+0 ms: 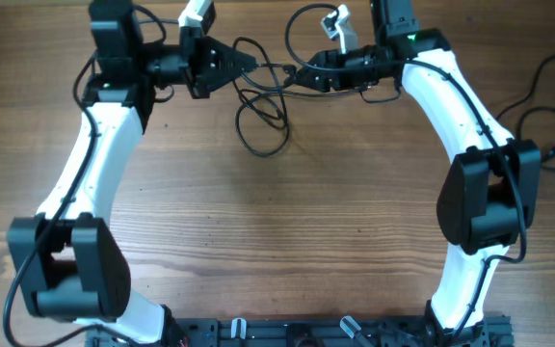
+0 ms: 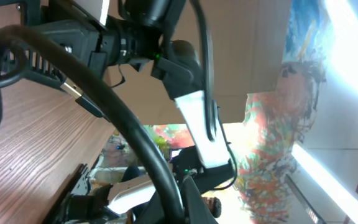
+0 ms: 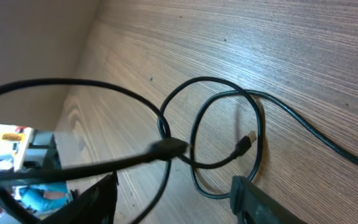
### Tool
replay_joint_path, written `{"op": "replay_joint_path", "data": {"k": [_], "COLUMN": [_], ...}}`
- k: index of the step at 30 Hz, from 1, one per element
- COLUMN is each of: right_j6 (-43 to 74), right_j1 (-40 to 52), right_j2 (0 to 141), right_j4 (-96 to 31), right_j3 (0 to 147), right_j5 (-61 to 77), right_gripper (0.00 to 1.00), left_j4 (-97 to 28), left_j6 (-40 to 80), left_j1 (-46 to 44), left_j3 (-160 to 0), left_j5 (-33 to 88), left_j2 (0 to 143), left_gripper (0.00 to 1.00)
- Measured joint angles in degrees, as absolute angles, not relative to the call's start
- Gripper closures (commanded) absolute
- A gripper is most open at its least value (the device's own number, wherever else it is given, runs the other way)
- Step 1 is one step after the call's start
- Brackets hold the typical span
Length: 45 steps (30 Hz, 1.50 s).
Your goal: Untangle cables
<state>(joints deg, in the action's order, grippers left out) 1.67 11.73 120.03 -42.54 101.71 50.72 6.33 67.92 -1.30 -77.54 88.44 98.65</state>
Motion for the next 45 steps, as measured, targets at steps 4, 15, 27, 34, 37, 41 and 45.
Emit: {"op": "replay_joint_path", "data": {"k": [4,15,27,34,37,41,45], "right_j6": [1.5,-4.1,-4.6,-4.7,-2.8,2.9,8.7], "right_j1": [11.0,12.3,17.9,20.5,20.8,21.3,22.5], "right_j2": [120.0,120.0,120.0,120.0,120.0,120.0,120.0], "right_j4": [-42.6,-44.2,-44.3,-40.6,-37.3,-32.5,-27.7], "right_j3": [101.7,101.7,101.7,101.7,101.7,101.7,101.7], "right_j5": [53.1,62.3,62.1,63.0,62.7,57.8,50.9], "right_gripper": [0.39,0.39,0.39,0.44,0.52,0.59,0.8], "left_j4": [6.3,6.5,6.5,6.4,6.5,6.5,6.5], "left_j6": [69.0,72.7,84.6,85.9,86.1,86.6,87.4], "left_j1": [-0.3,2.6,3.4,3.4,3.4,3.4,3.4], "left_j3": [-77.5,-77.5,-77.5,-77.5,-77.5,-77.5,-77.5], "left_j5": [88.4,82.4,71.2,69.6,69.4,69.2,69.0], "left_j2": [96.1,92.9,92.9,92.9,92.9,92.9,92.9], "left_gripper": [0.96,0.96,0.96,0.96,0.96,0.96,0.96]}}
